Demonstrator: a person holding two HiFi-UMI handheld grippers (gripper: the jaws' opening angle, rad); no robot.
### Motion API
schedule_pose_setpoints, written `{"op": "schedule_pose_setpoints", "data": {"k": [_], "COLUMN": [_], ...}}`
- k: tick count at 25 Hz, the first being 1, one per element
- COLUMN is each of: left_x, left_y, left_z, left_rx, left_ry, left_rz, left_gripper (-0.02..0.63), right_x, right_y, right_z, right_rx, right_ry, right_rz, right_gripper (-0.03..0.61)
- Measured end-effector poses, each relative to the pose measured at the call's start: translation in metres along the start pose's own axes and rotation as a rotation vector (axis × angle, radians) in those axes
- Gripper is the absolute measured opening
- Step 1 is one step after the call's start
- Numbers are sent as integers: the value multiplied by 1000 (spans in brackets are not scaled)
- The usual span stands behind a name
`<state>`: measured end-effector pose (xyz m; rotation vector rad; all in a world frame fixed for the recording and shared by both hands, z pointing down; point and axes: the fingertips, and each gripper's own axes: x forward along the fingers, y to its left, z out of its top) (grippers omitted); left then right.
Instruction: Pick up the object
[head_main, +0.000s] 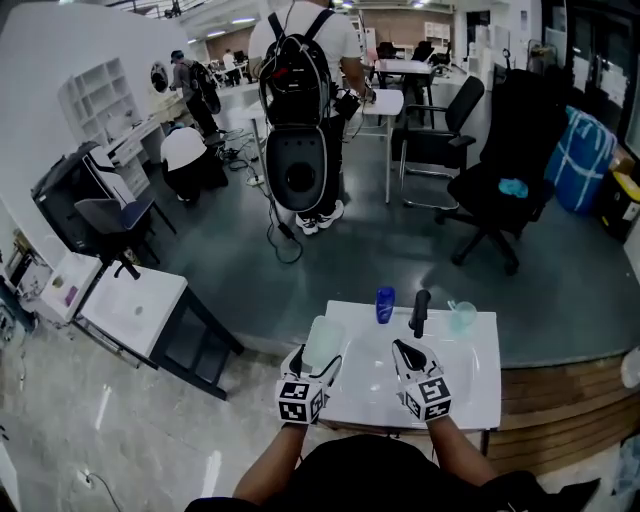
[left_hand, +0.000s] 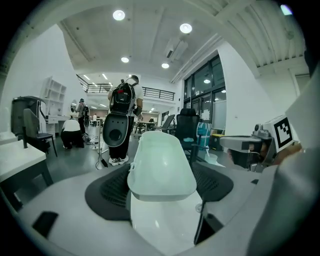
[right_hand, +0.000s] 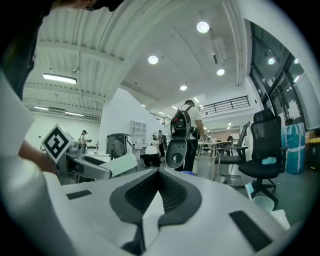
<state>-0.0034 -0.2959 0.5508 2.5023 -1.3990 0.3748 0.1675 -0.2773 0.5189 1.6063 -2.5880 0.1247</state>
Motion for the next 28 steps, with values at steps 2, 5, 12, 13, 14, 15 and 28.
{"op": "schedule_pose_setpoints", "data": {"k": [2,5,12,13,14,15,28], "left_x": [-1,0,0,-1,-2,-2,-5], "left_y": [-3,-7,-2,-1,0,0,4], "left_z": [1,2,-12,-14,-15,-16,-17], "left_rx": [3,13,-2,-8,-12,-14,-49], "left_ry": [-8,-8,19,19,20,21,16], "left_rz": [-19,-34,-15,-12,-10,-7,-9], "left_gripper": [402,402,402,402,402,402,402], "right_x": [-1,-4,-15,-16,-18,-19,-22], "right_y": [-2,-3,-6,-8,-9,-10,-15], "right_z": [4,-1,-28,-32,-35,-36,-44], "right_rx": [-20,-39,-3,2,7,10,14], "right_ry": [-4,14,75,85,93,98,122], "right_rz": [-14,-31,-70,-77,-84,-88,-124], "right_gripper": [18,17,17,17,17,17,17]}}
